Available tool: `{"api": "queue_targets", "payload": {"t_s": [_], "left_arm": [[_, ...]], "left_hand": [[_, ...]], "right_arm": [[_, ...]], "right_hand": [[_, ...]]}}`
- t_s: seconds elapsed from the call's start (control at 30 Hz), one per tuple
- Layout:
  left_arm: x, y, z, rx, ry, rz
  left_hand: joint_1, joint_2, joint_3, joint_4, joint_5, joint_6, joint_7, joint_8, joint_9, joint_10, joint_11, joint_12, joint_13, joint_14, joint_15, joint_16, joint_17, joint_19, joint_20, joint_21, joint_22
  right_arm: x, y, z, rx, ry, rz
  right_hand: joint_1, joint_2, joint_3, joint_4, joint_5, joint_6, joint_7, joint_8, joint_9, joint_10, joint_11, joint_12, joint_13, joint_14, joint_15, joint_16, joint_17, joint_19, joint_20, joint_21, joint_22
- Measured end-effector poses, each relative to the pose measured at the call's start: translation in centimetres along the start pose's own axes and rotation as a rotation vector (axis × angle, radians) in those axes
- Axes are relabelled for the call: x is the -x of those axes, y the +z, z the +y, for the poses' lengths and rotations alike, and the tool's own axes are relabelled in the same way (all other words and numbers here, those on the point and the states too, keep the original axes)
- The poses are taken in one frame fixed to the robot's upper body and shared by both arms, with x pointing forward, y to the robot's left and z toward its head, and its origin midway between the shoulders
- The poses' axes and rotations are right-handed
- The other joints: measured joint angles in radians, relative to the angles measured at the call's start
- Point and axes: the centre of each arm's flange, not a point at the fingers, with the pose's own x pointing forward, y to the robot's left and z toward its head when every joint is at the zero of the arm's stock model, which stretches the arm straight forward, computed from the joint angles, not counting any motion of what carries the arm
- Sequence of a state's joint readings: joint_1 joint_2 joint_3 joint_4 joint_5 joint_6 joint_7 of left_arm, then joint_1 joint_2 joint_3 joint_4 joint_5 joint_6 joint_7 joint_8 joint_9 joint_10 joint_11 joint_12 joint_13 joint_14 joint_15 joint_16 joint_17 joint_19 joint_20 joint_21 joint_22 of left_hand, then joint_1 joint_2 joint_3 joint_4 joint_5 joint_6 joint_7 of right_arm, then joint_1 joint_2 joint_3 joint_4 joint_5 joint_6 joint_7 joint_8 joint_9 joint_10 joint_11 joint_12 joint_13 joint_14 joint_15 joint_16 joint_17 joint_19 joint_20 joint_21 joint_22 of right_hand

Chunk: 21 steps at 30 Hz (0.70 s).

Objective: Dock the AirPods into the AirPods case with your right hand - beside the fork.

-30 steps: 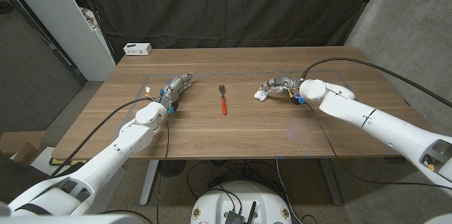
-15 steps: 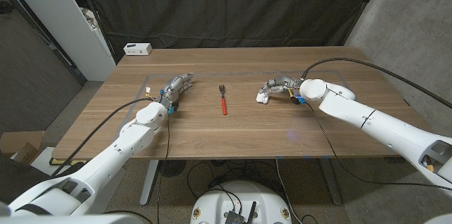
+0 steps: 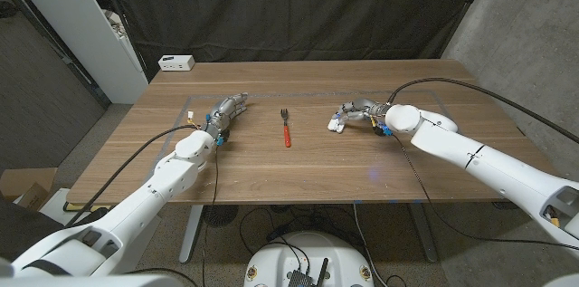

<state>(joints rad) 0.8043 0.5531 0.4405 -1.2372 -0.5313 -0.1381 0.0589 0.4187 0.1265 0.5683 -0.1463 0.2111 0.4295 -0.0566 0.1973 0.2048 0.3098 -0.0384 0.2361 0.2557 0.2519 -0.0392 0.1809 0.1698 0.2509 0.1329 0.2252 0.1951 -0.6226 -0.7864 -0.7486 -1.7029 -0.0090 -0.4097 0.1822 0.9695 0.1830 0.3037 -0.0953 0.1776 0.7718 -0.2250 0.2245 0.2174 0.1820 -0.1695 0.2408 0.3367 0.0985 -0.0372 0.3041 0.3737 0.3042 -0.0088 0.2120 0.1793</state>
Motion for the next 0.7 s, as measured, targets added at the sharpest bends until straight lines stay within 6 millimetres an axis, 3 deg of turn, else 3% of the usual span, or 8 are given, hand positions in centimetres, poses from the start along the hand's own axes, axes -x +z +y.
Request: {"api": "queue_targets", "payload": {"t_s": [0.07, 0.17, 0.3, 0.43, 0.57, 0.7], "left_arm": [[0.0, 0.0, 0.0, 0.001, -0.001, -0.002], [-0.1, -0.1, 0.0, 0.003, -0.002, -0.002], [-0.2, -0.2, 0.1, 0.005, -0.005, -0.004], [-0.4, -0.2, 0.2, 0.006, -0.008, -0.006], [-0.5, -0.2, 0.4, 0.004, -0.010, -0.006], [-0.5, -0.2, 0.4, 0.003, -0.013, -0.007]], "left_hand": [[0.000, 0.000, 0.000, 0.000, 0.000, 0.000, 0.000, 0.000, 0.000, 0.000, 0.000, 0.000, 0.000, 0.000, 0.000, 0.000, 0.000, 0.000, 0.000, 0.000, 0.000], [0.000, 0.000, 0.000, 0.000, 0.000, 0.000, 0.000, 0.000, 0.000, 0.000, 0.000, 0.000, 0.000, 0.000, 0.000, 0.000, 0.000, 0.000, 0.000, 0.001, 0.000], [0.000, 0.000, 0.000, 0.000, 0.000, 0.000, 0.000, 0.000, 0.000, 0.000, 0.000, 0.000, 0.000, 0.000, 0.000, 0.000, 0.000, 0.000, 0.000, 0.001, 0.000], [0.000, 0.000, 0.000, 0.000, 0.000, 0.000, 0.000, 0.000, 0.000, 0.000, 0.000, 0.000, 0.000, 0.000, 0.000, 0.000, -0.001, 0.000, 0.000, 0.002, 0.000], [0.000, 0.000, 0.000, 0.000, 0.000, 0.000, 0.000, 0.000, 0.000, 0.000, 0.000, 0.000, 0.000, 0.000, 0.000, 0.000, -0.002, 0.000, 0.000, 0.004, 0.000], [0.000, 0.000, 0.000, 0.000, 0.000, 0.000, 0.000, 0.000, 0.000, 0.000, 0.000, 0.000, 0.000, 0.000, 0.000, 0.000, -0.002, 0.000, 0.000, 0.004, 0.000]], "right_arm": [[0.2, 0.2, 0.1, -0.011, -0.012, -0.011], [0.5, 0.7, 0.1, -0.029, -0.042, -0.035], [1.0, 1.2, 0.4, -0.053, -0.071, -0.059], [1.4, 1.4, 0.1, -0.057, -0.075, -0.073], [1.8, 1.4, -0.4, -0.041, -0.038, -0.077], [2.0, 1.5, -1.1, -0.001, 0.015, -0.064]], "right_hand": [[0.002, -0.002, 0.001, -0.006, 0.000, -0.011, 0.000, 0.000, 0.001, 0.000, 0.008, 0.000, 0.000, 0.006, 0.001, 0.006, -0.001, 0.019, 0.019, 0.003, 0.003], [-0.004, -0.028, -0.010, -0.018, 0.000, -0.037, 0.001, -0.012, 0.004, 0.011, 0.022, 0.000, 0.000, 0.021, 0.000, 0.007, -0.007, 0.040, 0.029, 0.008, 0.004], [-0.005, -0.037, -0.017, -0.025, 0.000, -0.068, 0.002, -0.024, 0.004, 0.002, 0.035, 0.000, 0.005, 0.029, 0.000, 0.007, -0.012, 0.050, 0.035, 0.016, 0.004], [-0.005, -0.036, -0.018, -0.029, 0.000, -0.146, 0.003, -0.044, 0.003, -0.043, 0.030, -0.017, 0.009, -0.012, 0.000, -0.003, -0.012, 0.022, 0.028, -0.001, 0.002], [0.024, -0.010, 0.007, -0.054, 0.016, -0.213, 0.001, -0.047, -0.004, -0.108, 0.028, -0.037, 0.009, -0.069, 0.003, -0.030, -0.019, -0.019, 0.031, -0.012, 0.002], [0.071, -0.015, 0.043, -0.078, 0.035, -0.265, 0.002, -0.047, -0.009, -0.164, 0.026, -0.048, 0.006, -0.107, 0.004, -0.056, -0.030, -0.055, 0.036, -0.020, 0.002]]}}
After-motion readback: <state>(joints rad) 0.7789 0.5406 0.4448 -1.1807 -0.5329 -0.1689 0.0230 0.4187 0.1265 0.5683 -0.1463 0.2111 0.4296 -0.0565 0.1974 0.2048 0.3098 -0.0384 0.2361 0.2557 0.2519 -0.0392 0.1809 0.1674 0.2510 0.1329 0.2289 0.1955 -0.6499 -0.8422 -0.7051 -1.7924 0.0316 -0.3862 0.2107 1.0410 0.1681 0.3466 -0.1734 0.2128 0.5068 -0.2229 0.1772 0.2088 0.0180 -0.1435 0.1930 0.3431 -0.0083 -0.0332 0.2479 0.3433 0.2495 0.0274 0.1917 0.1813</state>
